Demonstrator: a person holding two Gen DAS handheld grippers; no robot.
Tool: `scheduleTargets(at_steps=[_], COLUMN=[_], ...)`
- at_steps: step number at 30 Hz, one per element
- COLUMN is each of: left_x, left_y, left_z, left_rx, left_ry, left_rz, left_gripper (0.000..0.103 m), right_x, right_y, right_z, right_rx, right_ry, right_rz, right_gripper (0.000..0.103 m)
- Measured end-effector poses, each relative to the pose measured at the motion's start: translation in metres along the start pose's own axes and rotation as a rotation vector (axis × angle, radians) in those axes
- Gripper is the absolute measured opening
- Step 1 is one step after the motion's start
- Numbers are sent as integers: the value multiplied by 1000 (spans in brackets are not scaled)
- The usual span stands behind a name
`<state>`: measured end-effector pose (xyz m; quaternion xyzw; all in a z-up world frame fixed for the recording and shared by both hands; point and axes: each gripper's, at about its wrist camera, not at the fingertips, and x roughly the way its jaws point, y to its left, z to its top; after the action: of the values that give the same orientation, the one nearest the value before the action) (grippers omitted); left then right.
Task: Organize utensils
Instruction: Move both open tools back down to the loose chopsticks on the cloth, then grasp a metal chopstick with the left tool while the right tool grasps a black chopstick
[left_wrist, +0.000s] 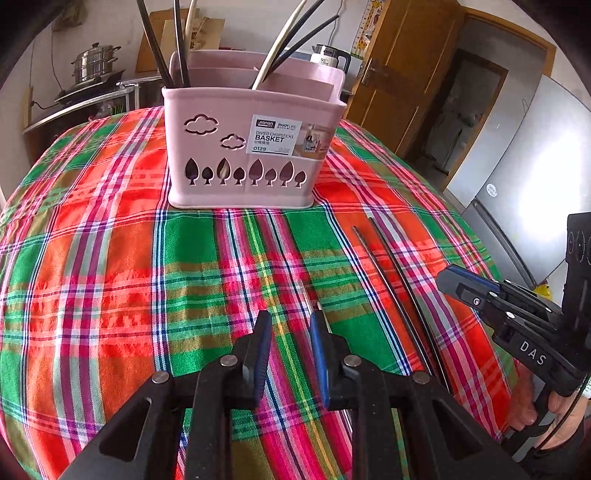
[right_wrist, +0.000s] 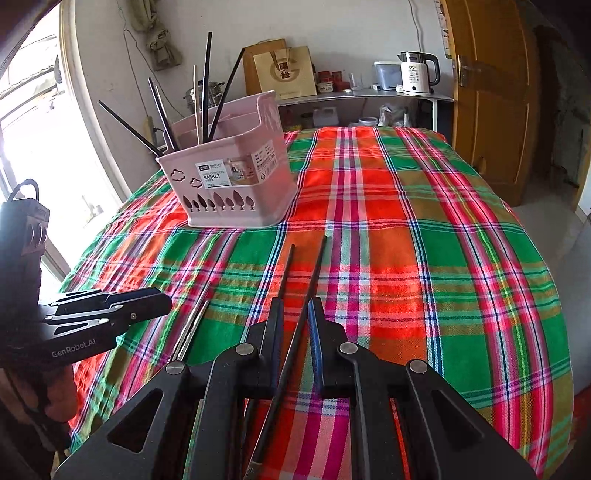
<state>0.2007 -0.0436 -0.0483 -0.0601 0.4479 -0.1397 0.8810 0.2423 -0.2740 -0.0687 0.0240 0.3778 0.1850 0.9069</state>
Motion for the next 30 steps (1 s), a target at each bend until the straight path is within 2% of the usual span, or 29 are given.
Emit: scheduleTargets(at_steps=[4,14,19,24,30], left_x=[13,25,30,31,26], left_y=[-1,-5,-11,-20,-13], left_z=[3,16,18,17,10], left_rx=[-6,0,32,73,102], left_ry=[29,36,24,13,10], left_rz=[0,28,62,104,145], left_gripper=[21,21,21,21,21], right_x=[12,37,48,57,56], right_y=[-3,-10,-12,-7,-9], right_z=[4,15,18,23,22], right_rx=[3,3,12,-32,-38], right_ry=[25,62,87,110,118], right_rz=[-1,-20,-26,-51,-50], right_gripper=[14,14,14,14,13])
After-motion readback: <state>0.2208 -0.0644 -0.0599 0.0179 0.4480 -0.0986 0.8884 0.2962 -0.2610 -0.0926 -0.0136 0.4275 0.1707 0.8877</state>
